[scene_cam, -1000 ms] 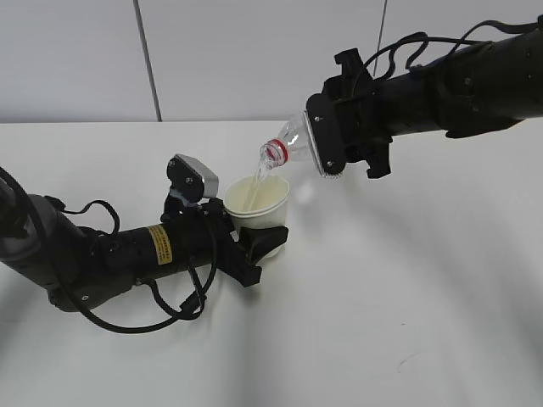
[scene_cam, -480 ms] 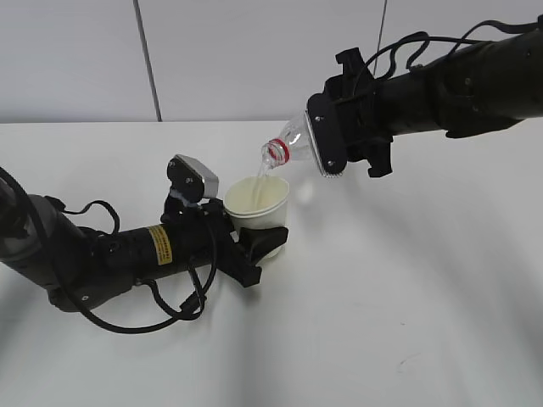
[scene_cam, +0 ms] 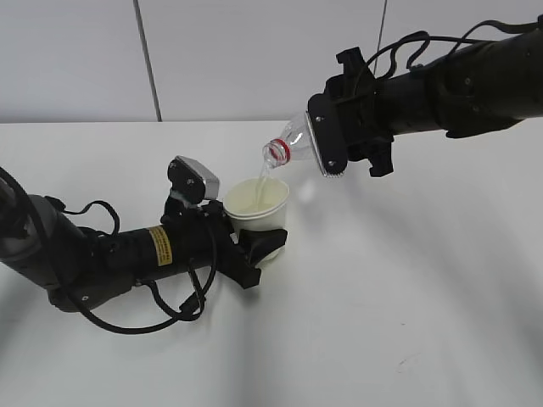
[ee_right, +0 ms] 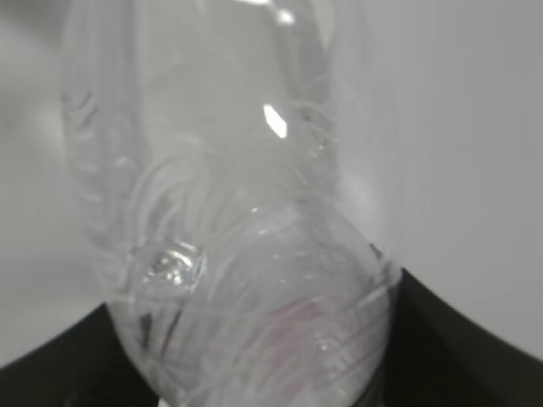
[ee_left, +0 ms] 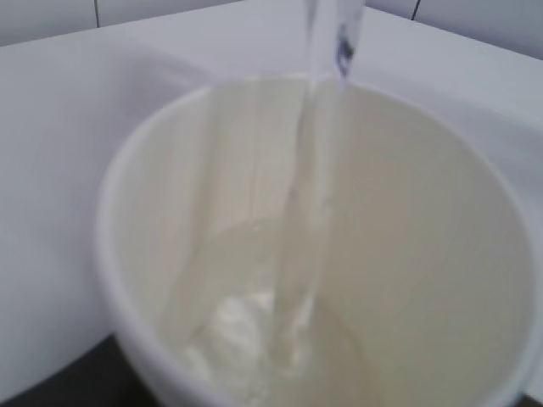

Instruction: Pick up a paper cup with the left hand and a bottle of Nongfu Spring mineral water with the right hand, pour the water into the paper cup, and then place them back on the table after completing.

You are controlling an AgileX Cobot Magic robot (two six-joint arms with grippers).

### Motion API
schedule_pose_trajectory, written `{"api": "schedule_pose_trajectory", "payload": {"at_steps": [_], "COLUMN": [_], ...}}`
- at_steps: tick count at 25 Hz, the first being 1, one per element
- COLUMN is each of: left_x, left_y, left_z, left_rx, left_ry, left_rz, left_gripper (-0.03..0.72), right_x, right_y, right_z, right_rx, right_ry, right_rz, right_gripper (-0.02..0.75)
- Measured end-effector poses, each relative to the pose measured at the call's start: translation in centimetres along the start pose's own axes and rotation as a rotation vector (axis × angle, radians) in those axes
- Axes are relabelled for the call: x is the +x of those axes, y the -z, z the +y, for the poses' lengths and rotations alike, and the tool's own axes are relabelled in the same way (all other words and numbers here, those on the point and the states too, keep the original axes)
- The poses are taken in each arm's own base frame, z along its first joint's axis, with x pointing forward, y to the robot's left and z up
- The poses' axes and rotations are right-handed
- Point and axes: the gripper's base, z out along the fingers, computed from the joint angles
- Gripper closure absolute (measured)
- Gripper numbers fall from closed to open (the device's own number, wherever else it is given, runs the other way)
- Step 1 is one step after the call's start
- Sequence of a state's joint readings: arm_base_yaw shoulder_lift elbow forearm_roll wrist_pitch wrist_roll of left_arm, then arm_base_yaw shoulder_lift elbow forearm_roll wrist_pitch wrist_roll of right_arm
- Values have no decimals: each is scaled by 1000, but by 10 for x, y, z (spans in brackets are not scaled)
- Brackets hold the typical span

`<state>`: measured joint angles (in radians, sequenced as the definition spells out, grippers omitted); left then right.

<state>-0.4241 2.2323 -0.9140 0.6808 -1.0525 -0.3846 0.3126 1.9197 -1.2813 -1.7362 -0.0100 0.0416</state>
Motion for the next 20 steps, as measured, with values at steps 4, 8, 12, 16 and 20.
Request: {"api": "schedule_pose_trajectory", "payload": {"at_steps": [4, 8, 12, 16, 20], "left_x": [1, 1, 1, 1, 1], "left_y": [0, 0, 0, 0, 0], "left_z": [0, 0, 0, 0, 0], "left_rx": [-5, -5, -5, -5, -4], "left_ry": [0, 0, 0, 0, -1], "left_rz": [12, 13, 13, 13, 14], "left_gripper": [307, 307, 307, 307, 307], "right_x": [0, 0, 0, 1, 1], "right_y": [0, 0, 0, 0, 0], "right_z": [0, 0, 0, 0, 0], "right_rx": [0, 0, 0, 0, 0], "right_ry": [0, 0, 0, 0, 0], "right_rz": [0, 0, 0, 10, 10], "right_gripper": [265, 265, 265, 265, 265]}}
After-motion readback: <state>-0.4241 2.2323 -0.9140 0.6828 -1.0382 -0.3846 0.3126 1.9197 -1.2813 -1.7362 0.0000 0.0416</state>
